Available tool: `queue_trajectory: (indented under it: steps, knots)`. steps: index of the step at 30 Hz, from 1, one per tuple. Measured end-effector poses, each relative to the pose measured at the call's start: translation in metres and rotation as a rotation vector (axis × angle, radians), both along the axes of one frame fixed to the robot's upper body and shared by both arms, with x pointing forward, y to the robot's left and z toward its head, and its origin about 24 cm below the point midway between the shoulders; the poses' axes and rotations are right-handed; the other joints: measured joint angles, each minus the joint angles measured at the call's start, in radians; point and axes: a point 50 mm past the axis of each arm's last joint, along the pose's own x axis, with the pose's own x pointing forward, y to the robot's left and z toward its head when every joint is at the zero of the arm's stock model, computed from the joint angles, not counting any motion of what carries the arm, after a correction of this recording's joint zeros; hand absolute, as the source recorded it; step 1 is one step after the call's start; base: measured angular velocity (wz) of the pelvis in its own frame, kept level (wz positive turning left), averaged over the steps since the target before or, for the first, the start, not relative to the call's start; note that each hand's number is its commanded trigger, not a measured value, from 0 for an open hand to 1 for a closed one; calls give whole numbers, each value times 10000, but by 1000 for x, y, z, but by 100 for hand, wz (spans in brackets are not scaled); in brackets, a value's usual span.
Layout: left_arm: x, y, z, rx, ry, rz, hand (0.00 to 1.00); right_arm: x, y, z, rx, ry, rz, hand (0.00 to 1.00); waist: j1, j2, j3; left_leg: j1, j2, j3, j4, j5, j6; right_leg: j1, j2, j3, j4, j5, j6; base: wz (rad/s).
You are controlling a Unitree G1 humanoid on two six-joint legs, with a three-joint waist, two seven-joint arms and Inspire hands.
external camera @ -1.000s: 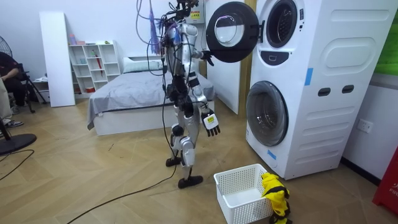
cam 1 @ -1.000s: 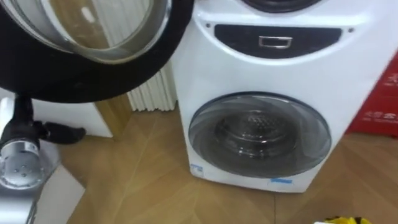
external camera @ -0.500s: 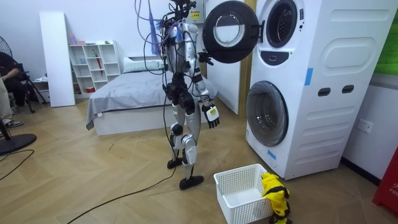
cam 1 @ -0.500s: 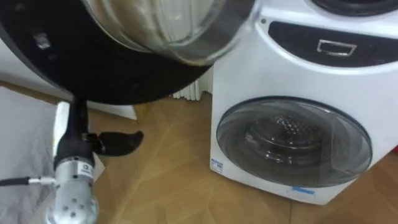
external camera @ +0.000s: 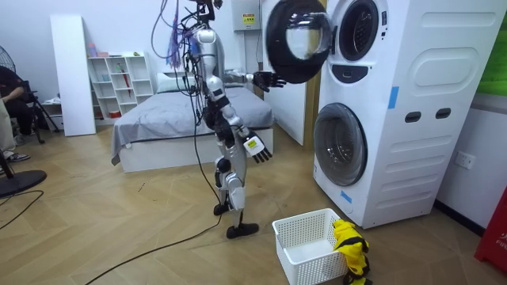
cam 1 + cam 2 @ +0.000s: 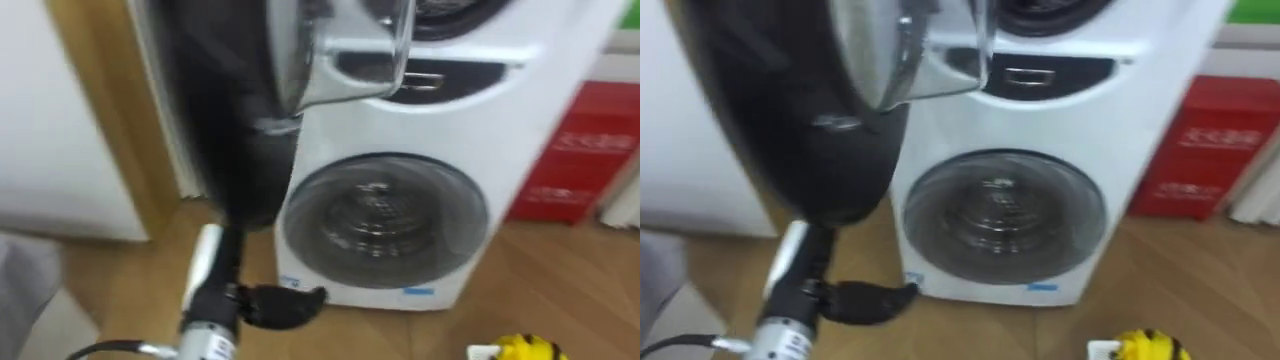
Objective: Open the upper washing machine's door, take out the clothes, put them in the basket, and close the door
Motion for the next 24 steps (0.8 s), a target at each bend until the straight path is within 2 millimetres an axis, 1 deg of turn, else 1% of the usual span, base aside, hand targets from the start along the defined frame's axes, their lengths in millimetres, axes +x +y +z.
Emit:
queue_trajectory:
  steps: [1,2,3,4,5,6,8,9,12,13,15,16,20,22,23,24]
  knots:
    - [-1,-13,2,32,-241,-1176,0,-1,-1,0,-76,32,44,0,-162,10,-24,77,5,165,-54,3,-25,-18,67,179,-50,-54,13,-44]
    - [-2,-20,3,22,-373,-1777,0,-2,-1,0,-106,33,37,0,-201,10,-26,131,4,260,-104,8,-40,-17,97,277,-101,-30,18,-49]
    - [-6,-34,5,4,-617,-2888,0,-4,-1,-1,-120,27,16,0,-358,27,-41,224,46,407,-179,-2,-75,-18,144,412,-109,-16,20,-34]
    - [-8,-42,5,-30,-709,-3438,0,-4,-1,-1,-120,39,36,0,-468,58,-63,256,76,441,-192,-10,-87,-11,156,436,-105,-17,19,-33]
    - [-13,-56,7,-98,-846,-4493,0,-6,-1,-1,-109,74,29,0,-614,68,-60,341,96,534,-248,-14,-98,-3,192,508,-99,-18,20,-25]
    - [-18,-64,8,-121,-958,-5268,0,-8,-1,-2,-59,126,41,0,-680,66,-57,395,96,647,-278,-30,-133,-18,232,535,-103,-14,14,-29]
    - [-23,-70,7,-70,-1015,-5990,0,-10,0,-2,16,171,73,0,-690,41,-42,461,184,803,-280,-80,-217,-40,315,553,-114,24,-17,-27]
    - [-25,-72,5,-17,-967,-6328,0,-11,0,-3,14,202,65,0,-695,24,-27,498,234,838,-279,-96,-251,-32,361,556,-106,11,-74,-16]
    - [-26,-72,-1,203,-776,-6820,0,-12,1,-3,41,206,53,0,-744,4,0,558,335,856,-280,-158,-375,2,474,565,-106,-38,-228,-3]
    - [-27,-72,-2,258,-706,-6917,0,-12,1,-3,48,206,51,0,-744,-1,4,563,355,856,-281,-172,-398,4,497,564,-106,-56,-252,0]
    - [-29,-73,-7,378,-452,-7211,0,-11,1,-3,44,202,44,0,-762,-7,46,570,418,864,-294,-225,-485,-3,571,561,-106,-124,-326,-2]
    - [-29,-74,-8,406,-400,-7347,0,-11,1,-3,60,191,38,0,-747,-17,84,583,450,903,-312,-268,-534,-16,607,561,-103,-172,-345,-6]
    - [-29,-79,-6,527,-469,-7831,0,-8,7,-3,198,142,184,0,-760,1,138,604,542,950,-405,-382,-650,-39,735,562,-94,-214,-400,-15]
    - [-29,-83,-4,629,-648,-8177,0,-6,11,-2,312,56,406,0,-801,46,199,599,542,838,-450,-409,-684,-46,758,561,-105,-253,-404,-6]
    - [-28,-87,-3,723,-713,-8432,0,-5,13,-2,429,7,485,0,-905,45,229,564,536,713,-459,-428,-692,-55,760,537,-117,-298,-397,4]
    - [-27,-90,-5,786,-637,-8640,0,-4,14,-2,479,-54,579,0,-986,49,228,564,532,710,-500,-445,-709,-70,762,519,-124,-341,-387,0]
